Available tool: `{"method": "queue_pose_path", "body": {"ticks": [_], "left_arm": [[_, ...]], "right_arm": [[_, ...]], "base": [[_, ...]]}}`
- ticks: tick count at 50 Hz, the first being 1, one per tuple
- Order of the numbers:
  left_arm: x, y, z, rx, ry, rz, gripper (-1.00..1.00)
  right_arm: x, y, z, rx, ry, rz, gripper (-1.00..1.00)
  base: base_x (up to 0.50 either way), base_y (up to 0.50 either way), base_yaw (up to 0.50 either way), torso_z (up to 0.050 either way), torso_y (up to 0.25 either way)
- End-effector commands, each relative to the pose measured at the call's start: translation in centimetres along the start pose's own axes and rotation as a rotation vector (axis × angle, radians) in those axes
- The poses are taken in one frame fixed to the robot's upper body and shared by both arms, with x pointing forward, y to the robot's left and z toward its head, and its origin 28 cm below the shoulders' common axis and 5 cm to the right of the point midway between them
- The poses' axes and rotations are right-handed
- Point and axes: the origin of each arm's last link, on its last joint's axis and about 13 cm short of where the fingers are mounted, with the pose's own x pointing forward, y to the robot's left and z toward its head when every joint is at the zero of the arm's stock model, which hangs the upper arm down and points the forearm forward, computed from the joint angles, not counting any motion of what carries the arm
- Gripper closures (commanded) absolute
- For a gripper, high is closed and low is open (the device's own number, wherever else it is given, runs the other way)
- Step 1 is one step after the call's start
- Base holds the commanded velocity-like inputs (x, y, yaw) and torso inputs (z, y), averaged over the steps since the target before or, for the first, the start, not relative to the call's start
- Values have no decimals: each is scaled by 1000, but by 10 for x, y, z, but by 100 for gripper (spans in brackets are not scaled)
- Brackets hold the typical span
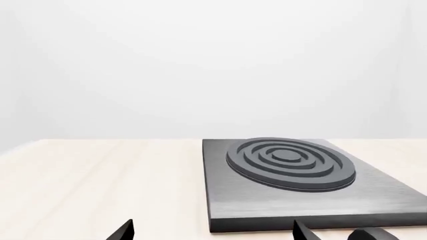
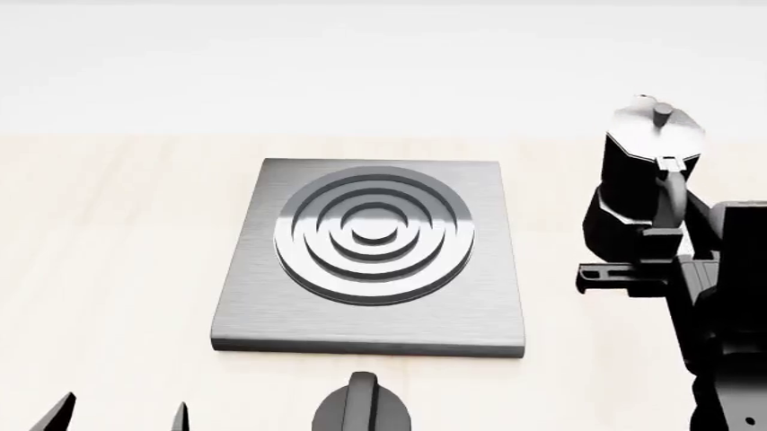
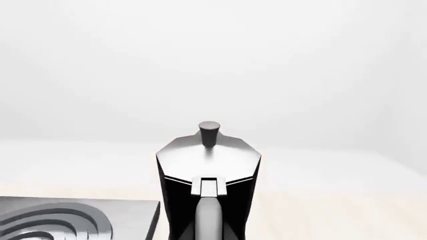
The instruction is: Put the moka pot on the stove.
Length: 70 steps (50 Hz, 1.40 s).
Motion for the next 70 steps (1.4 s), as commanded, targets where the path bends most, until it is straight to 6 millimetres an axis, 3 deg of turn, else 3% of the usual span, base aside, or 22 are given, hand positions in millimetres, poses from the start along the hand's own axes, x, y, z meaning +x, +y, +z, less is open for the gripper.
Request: {"method": "queue_pose_path", "body": {"ticks": [1,7,21,54,70], "left_arm": [[0,0,0,-2,1,-2,-100],[-1,-1,0,-5,-1,-4,-100],[-1,-1,0,-5,-2,-2,-100],[-6,-2,3,3,-8,-2,-100],[-5,-2,2,1,-7,-2,-100]], "right_arm": [[19,13,34,-33,-98,45,100],[37,25,50,-60,-114,87,100],[63,51,64,-63,-136,175,100],[103,95,72,21,-147,324,100],[108,118,68,72,-116,396,100]], "base": [[0,0,0,0,10],[0,0,0,0,0],[0,0,0,0,1],[0,0,0,0,1],[0,0,0,1,1]]}}
